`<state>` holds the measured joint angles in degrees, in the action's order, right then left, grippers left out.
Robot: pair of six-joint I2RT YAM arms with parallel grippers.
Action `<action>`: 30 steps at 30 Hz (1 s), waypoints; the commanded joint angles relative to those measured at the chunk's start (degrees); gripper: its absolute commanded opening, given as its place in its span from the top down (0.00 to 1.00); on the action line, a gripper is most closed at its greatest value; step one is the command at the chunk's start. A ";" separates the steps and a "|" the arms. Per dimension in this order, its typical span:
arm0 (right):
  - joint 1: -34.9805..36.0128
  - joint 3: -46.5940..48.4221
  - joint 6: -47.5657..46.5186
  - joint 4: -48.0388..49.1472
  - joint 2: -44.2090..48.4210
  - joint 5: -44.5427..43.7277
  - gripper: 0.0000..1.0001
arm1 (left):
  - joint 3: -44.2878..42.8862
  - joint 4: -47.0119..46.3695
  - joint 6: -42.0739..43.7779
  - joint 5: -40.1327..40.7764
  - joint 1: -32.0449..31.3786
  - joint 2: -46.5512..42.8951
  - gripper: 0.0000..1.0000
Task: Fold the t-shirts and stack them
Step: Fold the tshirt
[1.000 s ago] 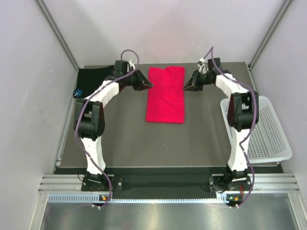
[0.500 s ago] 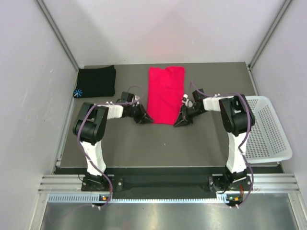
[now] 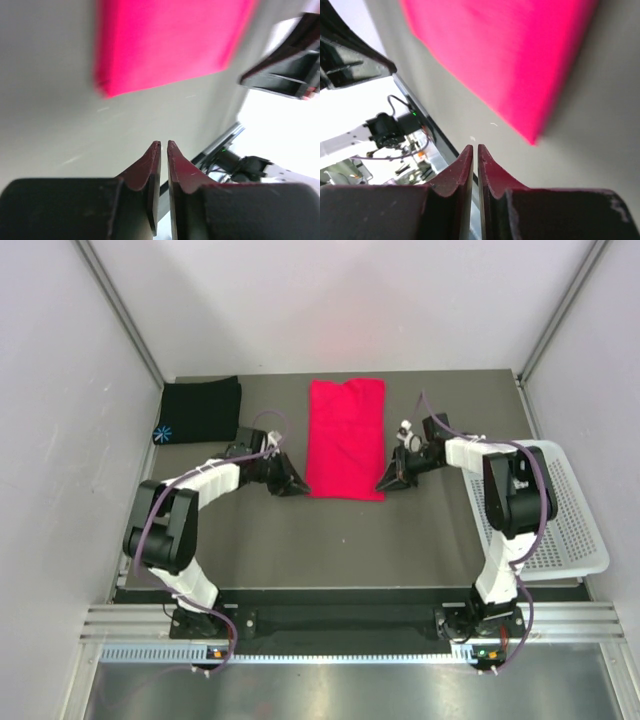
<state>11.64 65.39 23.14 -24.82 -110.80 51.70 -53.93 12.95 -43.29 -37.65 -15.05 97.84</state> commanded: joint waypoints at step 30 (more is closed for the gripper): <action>-1.09 10.62 4.98 8.72 -4.05 3.05 0.92 | -15.02 -13.39 -2.93 -0.50 0.11 8.74 0.82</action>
<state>9.50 68.79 25.76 -20.56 -115.66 53.71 -58.67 1.28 -47.81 -38.06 -14.92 105.69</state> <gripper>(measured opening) 0.082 0.170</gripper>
